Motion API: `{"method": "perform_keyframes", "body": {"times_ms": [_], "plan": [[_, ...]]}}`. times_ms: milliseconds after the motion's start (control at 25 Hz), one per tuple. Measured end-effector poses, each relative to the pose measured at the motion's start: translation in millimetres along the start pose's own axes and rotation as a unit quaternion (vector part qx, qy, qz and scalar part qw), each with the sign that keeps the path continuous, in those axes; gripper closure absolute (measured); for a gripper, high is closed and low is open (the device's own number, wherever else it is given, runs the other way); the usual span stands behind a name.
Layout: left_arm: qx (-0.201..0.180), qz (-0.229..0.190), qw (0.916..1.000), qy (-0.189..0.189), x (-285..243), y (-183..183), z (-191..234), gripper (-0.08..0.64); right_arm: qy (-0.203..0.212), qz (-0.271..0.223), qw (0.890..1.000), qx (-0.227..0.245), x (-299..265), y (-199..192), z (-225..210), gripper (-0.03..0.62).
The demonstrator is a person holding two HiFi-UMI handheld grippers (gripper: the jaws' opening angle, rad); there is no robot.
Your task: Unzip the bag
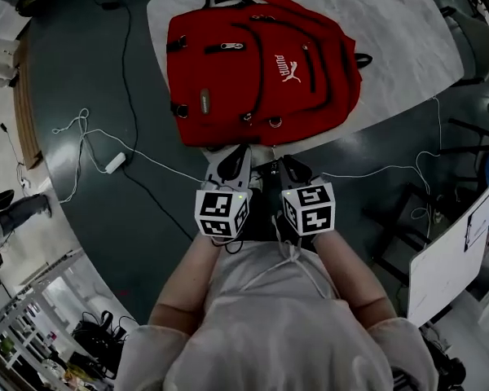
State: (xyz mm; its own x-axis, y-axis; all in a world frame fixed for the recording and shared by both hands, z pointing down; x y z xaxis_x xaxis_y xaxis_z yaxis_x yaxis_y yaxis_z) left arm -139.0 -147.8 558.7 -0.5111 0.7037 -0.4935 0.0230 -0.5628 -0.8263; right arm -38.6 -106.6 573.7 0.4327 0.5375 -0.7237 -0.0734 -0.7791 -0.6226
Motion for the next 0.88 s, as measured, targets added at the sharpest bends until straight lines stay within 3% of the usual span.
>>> {"method": "perform_keyframes", "body": {"times_ms": [440, 640, 880], "plan": [[-0.005, 0.025, 0.9997, 0.006, -41.2, -22.2, 20.7, 0.526, -0.005, 0.061, 0.998, -0.015, -46.3, -16.5, -2.0, 0.561], [-0.032, 0.043, 0.9986, 0.007, -48.7, -24.9, 23.0, 0.526, -0.022, 0.079, 0.996, -0.029, -55.7, -21.9, -7.3, 0.561], [-0.046, 0.083, 0.9955, 0.008, -53.5, -32.3, 27.2, 0.526, -0.024, 0.086, 0.996, 0.013, -58.6, -23.2, -7.1, 0.561]]}}
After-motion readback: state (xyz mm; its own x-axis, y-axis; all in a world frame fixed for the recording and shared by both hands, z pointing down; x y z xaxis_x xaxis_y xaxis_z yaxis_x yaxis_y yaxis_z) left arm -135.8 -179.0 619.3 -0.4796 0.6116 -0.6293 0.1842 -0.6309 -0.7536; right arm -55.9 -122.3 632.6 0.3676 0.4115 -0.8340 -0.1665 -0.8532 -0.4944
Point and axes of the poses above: the fingertips, and each gripper's own axes: x backward along the fingers, z to its left, y out of its top, the point moved 2 cm from there along x, backward along the fingers, and after that the axes turned 5 degrees about y, right-handed, at the moved point
